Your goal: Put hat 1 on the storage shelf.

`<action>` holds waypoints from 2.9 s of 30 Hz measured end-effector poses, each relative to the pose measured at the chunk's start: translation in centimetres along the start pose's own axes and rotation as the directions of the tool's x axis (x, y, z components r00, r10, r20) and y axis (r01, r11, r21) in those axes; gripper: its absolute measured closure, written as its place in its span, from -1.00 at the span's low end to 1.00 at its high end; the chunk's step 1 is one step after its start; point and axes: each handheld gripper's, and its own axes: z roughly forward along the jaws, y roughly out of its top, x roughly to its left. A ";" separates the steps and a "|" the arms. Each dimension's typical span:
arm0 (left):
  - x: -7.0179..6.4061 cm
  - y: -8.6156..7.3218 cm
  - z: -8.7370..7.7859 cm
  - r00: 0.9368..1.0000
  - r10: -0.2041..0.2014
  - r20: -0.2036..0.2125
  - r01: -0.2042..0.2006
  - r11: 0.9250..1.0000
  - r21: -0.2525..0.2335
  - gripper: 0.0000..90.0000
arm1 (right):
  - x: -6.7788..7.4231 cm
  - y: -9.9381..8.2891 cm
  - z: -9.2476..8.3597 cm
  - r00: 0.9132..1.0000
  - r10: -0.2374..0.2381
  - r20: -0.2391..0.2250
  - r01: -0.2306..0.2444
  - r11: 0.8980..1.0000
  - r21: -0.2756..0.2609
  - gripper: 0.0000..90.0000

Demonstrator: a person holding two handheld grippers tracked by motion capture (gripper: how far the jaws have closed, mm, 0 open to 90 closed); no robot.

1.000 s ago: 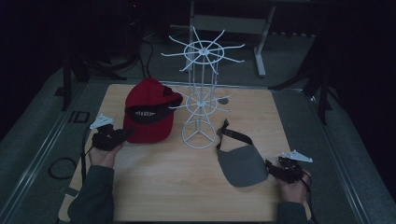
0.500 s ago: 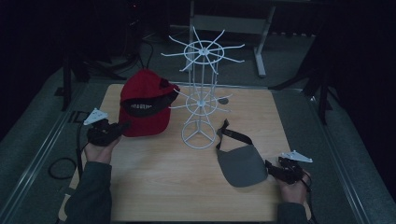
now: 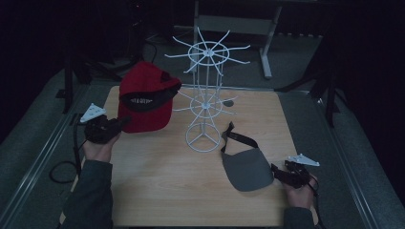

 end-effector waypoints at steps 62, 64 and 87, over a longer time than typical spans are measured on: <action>-1.8 8.0 -1.7 1.000 0.027 -0.008 -0.028 0.981 -0.194 0.91 | 0.0 0.0 0.0 1.000 0.002 -0.005 -0.002 1.000 -0.002 -0.22; -1.8 8.0 -1.7 1.000 0.025 -0.006 -0.026 0.980 -0.197 0.91 | 0.0 0.0 0.0 1.000 0.002 -0.005 -0.002 1.000 -0.001 -0.23; -2.0 9.1 -2.6 1.000 -0.005 0.006 0.007 0.965 -0.262 0.91 | 0.0 0.0 0.0 1.000 0.003 -0.006 -0.003 1.000 -0.001 -0.23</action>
